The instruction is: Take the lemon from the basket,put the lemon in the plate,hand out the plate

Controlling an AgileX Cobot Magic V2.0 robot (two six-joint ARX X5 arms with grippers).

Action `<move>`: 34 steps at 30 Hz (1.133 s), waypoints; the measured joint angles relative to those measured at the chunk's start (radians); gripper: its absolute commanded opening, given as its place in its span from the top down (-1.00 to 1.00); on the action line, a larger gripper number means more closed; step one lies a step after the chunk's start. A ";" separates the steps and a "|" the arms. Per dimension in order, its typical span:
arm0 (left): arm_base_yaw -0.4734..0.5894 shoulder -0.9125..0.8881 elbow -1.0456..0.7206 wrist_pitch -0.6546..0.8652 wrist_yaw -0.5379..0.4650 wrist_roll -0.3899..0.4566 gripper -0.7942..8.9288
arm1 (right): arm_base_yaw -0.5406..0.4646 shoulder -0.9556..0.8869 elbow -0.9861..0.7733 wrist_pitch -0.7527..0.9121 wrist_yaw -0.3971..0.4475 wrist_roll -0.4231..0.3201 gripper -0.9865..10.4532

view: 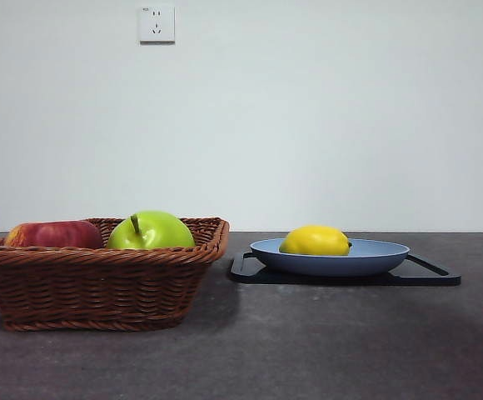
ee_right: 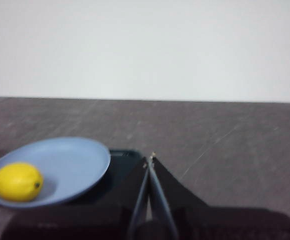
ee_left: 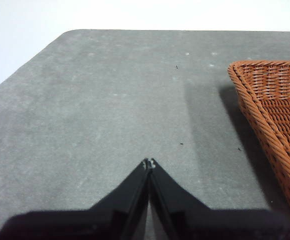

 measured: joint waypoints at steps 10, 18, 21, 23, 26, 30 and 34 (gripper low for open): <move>0.000 0.000 0.000 0.000 0.000 0.000 0.82 | -0.001 -0.047 -0.100 -0.010 -0.024 0.015 0.82; 0.000 0.000 0.000 0.000 0.000 0.000 0.82 | -0.001 -0.043 -0.099 -0.102 -0.023 0.057 0.82; 0.000 0.000 0.000 0.000 0.000 0.000 0.82 | -0.001 -0.040 -0.099 -0.102 -0.021 0.079 0.82; 0.000 0.000 0.000 0.000 0.000 0.000 0.82 | -0.001 -0.035 -0.099 -0.102 -0.020 0.085 0.82; 0.000 0.000 0.000 0.001 0.000 0.000 0.82 | -0.001 -0.034 -0.099 -0.102 -0.020 0.087 0.82; 0.000 0.000 0.000 0.001 0.000 0.000 0.82 | -0.001 -0.034 -0.099 -0.102 -0.020 0.089 0.82; 0.000 0.000 0.000 0.001 0.000 0.000 0.82 | -0.001 -0.034 -0.099 -0.102 -0.020 0.089 0.82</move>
